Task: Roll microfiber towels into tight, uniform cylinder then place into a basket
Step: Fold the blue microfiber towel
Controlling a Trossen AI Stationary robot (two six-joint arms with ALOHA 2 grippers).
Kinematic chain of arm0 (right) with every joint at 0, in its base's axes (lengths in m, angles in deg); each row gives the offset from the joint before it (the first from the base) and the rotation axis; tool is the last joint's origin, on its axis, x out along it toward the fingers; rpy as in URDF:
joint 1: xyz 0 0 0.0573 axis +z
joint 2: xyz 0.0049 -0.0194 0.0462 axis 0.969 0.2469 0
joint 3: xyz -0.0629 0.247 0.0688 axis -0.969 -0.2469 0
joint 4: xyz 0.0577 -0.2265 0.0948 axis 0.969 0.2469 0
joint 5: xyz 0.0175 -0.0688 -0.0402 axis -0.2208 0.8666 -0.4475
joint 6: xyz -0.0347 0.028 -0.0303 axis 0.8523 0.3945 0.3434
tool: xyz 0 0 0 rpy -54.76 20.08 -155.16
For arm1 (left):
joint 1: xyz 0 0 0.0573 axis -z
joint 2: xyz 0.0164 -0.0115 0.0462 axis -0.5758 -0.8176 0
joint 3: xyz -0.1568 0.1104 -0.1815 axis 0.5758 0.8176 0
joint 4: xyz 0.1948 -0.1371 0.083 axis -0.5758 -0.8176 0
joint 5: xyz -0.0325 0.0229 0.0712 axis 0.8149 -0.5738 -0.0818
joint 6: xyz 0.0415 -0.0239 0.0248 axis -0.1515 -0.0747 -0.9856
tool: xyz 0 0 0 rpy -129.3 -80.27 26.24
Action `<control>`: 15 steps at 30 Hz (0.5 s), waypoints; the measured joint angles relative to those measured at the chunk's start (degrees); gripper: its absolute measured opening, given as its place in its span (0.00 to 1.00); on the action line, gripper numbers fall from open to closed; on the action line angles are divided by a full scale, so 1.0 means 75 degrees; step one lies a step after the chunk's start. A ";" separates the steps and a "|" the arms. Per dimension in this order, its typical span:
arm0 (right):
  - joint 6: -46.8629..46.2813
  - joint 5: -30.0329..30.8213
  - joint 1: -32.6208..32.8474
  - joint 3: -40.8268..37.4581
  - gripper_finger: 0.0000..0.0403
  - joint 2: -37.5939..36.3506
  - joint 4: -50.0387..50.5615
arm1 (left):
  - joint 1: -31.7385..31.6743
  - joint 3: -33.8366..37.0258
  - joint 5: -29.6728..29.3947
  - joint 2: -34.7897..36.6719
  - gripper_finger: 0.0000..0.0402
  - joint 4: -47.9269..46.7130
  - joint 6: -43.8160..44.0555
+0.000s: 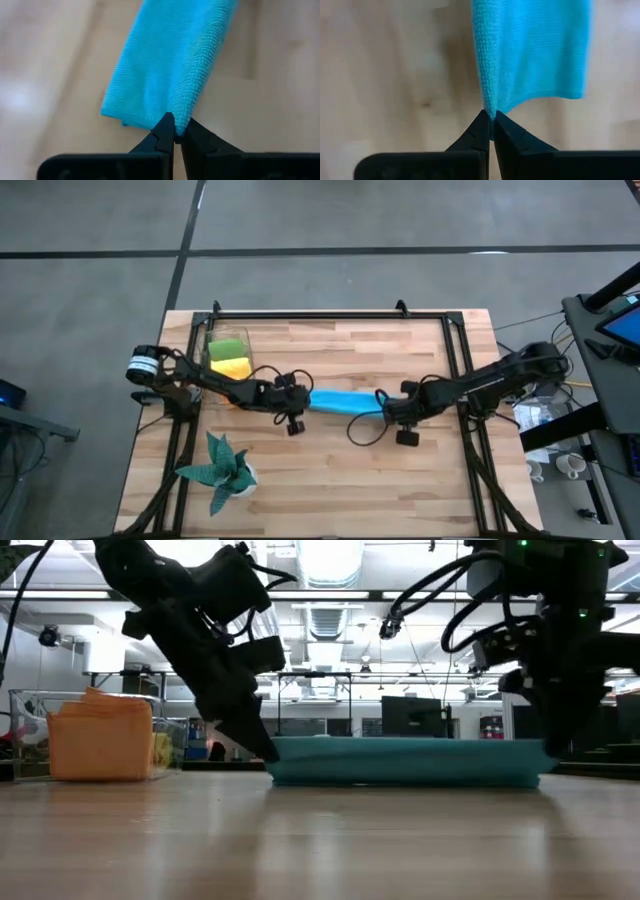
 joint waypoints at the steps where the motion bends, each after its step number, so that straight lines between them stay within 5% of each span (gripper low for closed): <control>1: -0.0071 -0.0180 0.0061 -0.0003 0.02 0.0085 -0.0068 | 0.0051 -0.0003 0.0219 0.0000 0.00 0.0000 0.0150; 8: -0.0400 -0.1056 0.0253 -0.0009 0.02 0.0466 -0.0492 | 0.0142 0.0015 0.2017 0.0000 0.00 -0.0015 0.1474; 15: -0.0651 -0.1377 0.0243 -0.0020 0.02 0.0746 -0.0901 | 0.0072 0.0003 0.2850 0.0000 0.00 -0.0003 0.2727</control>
